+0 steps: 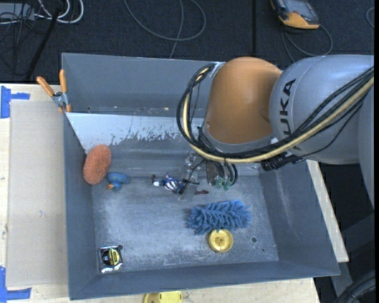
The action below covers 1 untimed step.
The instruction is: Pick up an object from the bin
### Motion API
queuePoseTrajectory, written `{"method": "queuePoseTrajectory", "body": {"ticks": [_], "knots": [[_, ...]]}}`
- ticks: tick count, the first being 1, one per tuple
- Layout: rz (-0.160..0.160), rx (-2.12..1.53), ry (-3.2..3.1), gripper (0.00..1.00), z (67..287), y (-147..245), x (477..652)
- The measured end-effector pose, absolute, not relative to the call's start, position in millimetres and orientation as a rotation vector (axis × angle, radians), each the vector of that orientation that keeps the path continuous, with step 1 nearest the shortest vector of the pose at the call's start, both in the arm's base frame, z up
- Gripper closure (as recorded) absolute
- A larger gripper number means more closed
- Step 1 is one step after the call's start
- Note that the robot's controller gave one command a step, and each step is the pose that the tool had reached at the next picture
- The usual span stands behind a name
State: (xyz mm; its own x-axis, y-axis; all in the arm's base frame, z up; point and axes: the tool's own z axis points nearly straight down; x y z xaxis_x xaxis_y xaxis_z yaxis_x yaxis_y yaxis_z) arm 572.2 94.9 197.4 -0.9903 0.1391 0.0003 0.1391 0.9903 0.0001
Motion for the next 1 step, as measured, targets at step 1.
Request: {"method": "queuePoseTrajectory", "body": {"ticks": [1], "knots": [[0.000,-0.220,-3.133,1.00,197.4,94.8,572.2]]}}
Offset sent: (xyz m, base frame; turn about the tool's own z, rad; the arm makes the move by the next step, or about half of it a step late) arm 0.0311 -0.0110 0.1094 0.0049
